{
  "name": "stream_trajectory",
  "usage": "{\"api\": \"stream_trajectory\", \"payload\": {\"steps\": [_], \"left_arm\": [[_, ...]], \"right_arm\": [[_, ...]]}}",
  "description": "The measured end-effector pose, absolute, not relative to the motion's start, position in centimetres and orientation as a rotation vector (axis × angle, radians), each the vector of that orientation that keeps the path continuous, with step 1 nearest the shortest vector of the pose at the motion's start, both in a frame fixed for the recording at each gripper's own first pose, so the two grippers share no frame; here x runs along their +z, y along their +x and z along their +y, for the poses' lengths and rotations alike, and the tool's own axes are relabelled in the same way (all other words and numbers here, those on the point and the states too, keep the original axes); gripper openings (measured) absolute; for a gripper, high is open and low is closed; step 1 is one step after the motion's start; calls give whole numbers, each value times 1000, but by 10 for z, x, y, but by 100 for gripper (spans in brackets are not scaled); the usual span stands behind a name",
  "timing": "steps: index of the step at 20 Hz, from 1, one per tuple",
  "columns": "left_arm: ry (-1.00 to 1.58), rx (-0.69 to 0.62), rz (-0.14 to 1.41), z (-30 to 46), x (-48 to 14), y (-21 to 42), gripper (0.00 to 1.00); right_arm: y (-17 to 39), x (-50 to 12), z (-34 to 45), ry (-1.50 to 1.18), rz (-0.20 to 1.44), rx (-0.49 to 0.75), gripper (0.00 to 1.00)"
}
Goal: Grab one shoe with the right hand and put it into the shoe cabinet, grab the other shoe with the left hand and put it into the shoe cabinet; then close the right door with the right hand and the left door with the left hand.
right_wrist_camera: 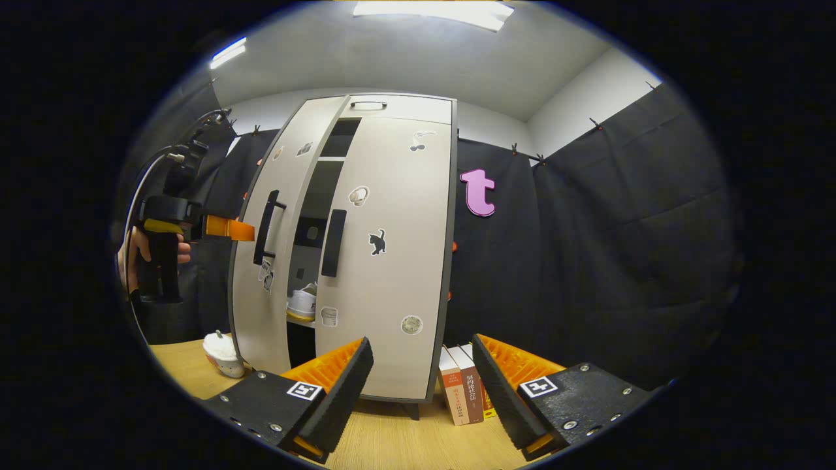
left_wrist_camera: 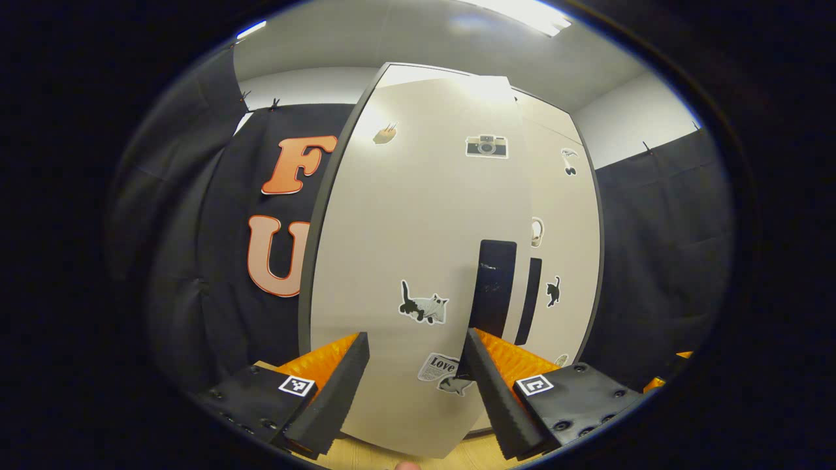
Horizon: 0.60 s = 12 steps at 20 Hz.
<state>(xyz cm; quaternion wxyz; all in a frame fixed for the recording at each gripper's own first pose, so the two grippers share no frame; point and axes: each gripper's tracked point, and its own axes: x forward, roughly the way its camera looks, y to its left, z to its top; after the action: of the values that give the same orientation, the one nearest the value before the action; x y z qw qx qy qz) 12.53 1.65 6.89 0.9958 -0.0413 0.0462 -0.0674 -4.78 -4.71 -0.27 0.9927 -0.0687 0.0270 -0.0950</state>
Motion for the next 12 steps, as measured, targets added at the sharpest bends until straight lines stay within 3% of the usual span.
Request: {"api": "stream_trajectory", "payload": {"steps": [12], "left_arm": [[-53,-141,126,3,61,144,96]], "right_arm": [[-39,-9,-58,-129,62,-214,94]]}}
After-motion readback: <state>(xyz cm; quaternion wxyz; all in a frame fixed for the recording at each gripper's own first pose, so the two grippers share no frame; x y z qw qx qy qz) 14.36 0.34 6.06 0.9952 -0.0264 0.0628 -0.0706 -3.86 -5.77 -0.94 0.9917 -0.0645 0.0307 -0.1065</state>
